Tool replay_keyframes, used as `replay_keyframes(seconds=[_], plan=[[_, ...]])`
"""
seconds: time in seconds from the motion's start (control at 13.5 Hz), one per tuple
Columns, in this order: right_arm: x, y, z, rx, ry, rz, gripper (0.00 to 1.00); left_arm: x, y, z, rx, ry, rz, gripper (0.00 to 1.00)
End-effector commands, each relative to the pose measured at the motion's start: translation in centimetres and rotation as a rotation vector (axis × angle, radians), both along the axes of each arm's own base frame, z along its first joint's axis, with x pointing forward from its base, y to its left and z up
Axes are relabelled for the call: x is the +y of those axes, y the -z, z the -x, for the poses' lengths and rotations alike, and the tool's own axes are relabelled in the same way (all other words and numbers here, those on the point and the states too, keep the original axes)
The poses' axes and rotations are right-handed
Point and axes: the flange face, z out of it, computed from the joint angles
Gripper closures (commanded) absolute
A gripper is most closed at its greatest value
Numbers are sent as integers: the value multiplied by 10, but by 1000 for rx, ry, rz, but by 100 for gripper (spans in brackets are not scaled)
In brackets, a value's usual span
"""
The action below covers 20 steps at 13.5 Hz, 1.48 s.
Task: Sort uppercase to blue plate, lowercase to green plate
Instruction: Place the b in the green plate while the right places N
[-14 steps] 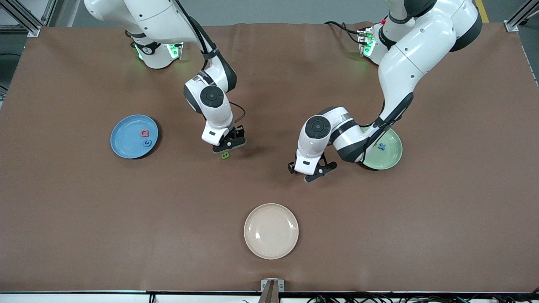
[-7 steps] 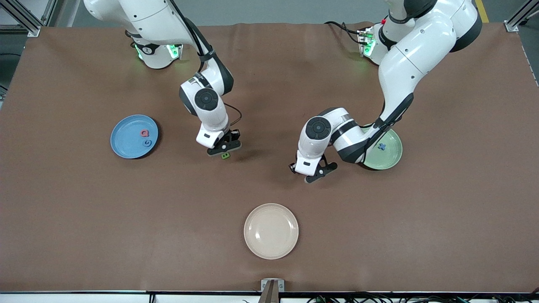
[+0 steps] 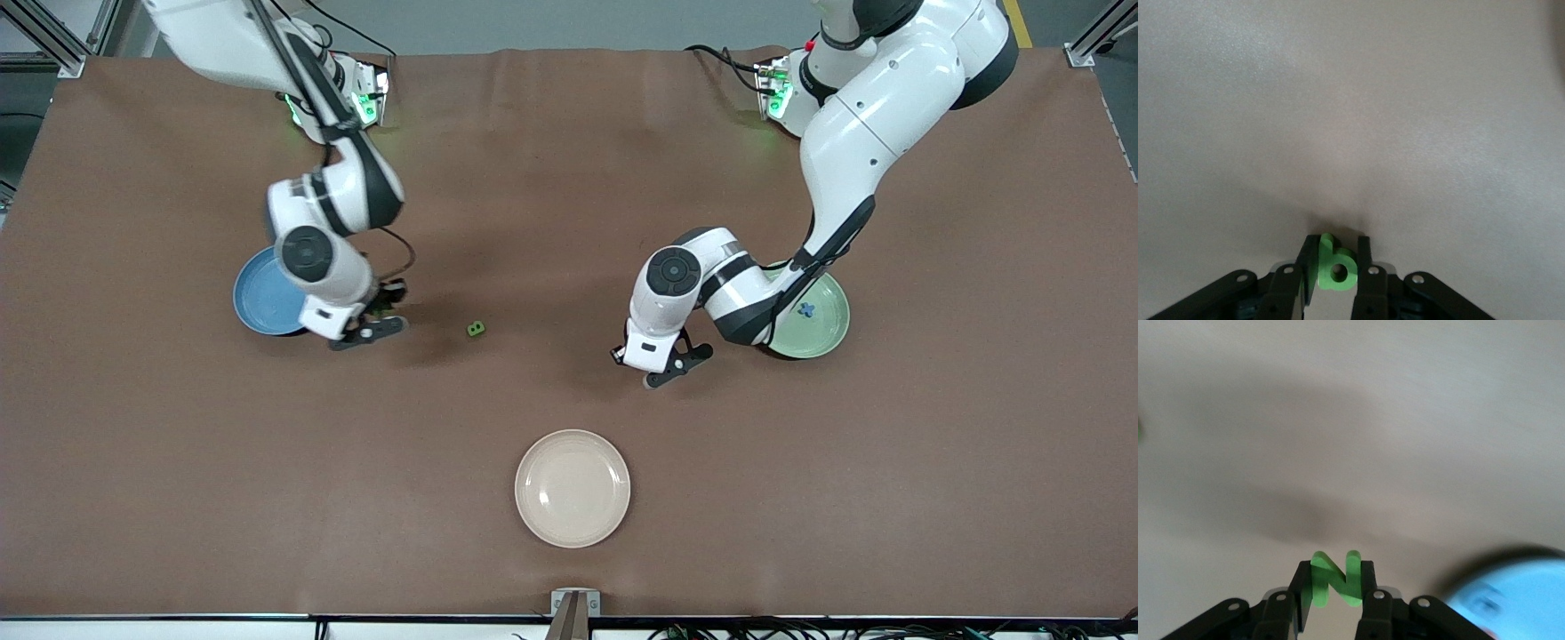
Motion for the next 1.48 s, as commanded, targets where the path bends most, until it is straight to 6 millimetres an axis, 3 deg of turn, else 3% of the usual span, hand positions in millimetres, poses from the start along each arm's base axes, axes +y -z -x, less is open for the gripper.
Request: replay_keyframes(seconds=[0.0,0.22,0.44,0.67,0.74,0.81,0.89,1.18,1.41], plan=[[-50,-31,22,44,-38,-40,100,10,-7,-11,-2,-34,8,89],[-120,-22,39,75,-45,-75,100,25,-30,-18,-2,-61,22,92],[-166,2,58,56,-53,-94,100,59,-62,-18,51,-69,52,92],[-201,16,64,3,-64,-101,100,115,-93,-5,149,40,19,92],[-211,21,65,4,-70,-106,95,133,-102,0,175,60,16,92],[-217,23,65,0,-80,-109,60,154,-106,7,187,99,-4,92],[-218,23,64,-4,-85,-109,1,173,-104,13,190,126,-25,92],[-212,19,62,4,-86,-110,0,227,-83,37,207,210,-58,92],[-205,12,58,-17,-52,-117,0,234,-66,51,189,263,-74,92]])
